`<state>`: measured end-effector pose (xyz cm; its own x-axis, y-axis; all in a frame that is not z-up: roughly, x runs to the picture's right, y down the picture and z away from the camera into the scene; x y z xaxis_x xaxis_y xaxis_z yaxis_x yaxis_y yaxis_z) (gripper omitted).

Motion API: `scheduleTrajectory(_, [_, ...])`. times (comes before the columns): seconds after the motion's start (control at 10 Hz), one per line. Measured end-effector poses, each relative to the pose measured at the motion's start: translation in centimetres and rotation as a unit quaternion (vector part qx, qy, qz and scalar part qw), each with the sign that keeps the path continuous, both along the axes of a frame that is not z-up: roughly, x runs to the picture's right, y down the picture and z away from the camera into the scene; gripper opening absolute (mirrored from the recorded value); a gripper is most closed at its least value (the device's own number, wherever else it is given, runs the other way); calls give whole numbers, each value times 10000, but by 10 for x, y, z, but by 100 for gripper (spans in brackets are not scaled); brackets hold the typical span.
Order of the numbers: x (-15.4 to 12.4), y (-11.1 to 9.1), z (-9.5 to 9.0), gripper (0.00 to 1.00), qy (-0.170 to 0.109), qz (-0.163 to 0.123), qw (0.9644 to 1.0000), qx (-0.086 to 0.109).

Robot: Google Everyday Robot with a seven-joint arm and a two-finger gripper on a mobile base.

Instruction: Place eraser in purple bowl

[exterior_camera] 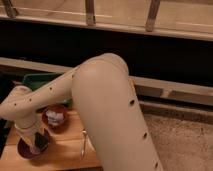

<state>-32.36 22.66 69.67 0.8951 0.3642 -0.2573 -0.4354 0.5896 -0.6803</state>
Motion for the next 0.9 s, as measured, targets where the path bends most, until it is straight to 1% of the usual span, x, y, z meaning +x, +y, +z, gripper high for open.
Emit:
scheduleTrajectory(0.1, [3, 1, 4, 80, 31, 29, 10000, -39])
scheduleTrajectory(0.3, [2, 5, 6, 80, -26, 6, 9999, -124])
scheduleTrajectory(0.9, [1, 5, 6, 80, -39, 1, 9999, -125])
